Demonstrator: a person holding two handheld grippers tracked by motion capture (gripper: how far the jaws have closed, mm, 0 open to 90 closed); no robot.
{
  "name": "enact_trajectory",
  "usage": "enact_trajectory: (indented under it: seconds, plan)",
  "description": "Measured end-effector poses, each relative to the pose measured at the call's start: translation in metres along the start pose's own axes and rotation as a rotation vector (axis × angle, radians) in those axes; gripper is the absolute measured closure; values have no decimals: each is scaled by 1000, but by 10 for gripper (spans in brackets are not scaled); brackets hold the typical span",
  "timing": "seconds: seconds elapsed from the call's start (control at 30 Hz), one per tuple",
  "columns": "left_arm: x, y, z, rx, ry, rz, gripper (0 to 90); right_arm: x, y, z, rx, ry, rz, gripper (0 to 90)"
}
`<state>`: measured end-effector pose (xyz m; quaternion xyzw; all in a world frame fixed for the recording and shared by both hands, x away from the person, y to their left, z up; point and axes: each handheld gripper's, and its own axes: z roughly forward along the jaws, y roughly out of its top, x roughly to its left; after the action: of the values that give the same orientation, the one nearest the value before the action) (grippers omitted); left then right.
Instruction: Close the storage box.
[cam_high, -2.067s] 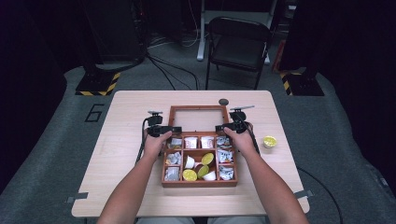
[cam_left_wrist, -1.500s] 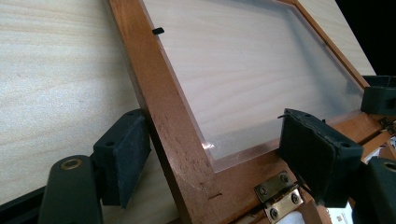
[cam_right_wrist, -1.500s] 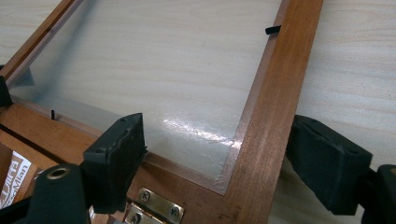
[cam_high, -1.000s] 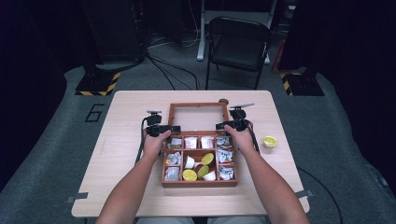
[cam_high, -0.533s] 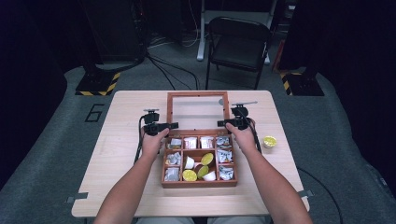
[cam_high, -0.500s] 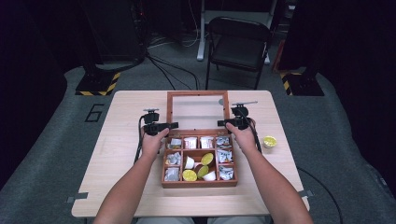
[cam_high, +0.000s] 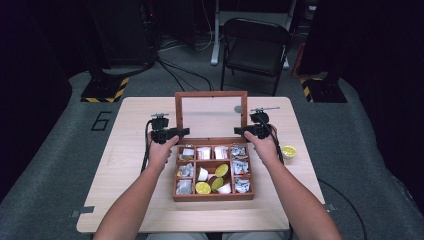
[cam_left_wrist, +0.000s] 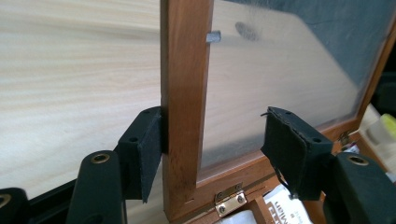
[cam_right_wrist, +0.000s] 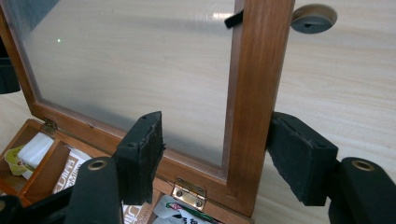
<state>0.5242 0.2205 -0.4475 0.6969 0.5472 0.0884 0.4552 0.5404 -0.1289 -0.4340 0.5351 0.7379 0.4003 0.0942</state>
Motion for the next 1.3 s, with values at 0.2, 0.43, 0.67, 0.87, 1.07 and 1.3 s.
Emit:
enact_trajectory:
  seconds: [0.2,0.43,0.67,0.87,1.07,1.3]
  plan:
    - [-3,6,-8,-21,-8,-15,383,3,1,-7,-21,4,-14,355]
    - [-4,12,-16,-38,-5,-9,385,9,9,-20,-46,13,-23,359]
    - [-1,14,-19,-71,-18,-22,436,36,20,-28,-91,21,-116,417]
    - [-2,14,-20,-73,-37,-29,435,12,19,-23,-132,-16,-50,328]
    - [-5,15,-21,-83,-52,-27,434,5,19,-12,-85,31,-52,306]
    - [-13,23,-38,-128,-76,-8,436,18,25,-25,-69,16,-83,315]
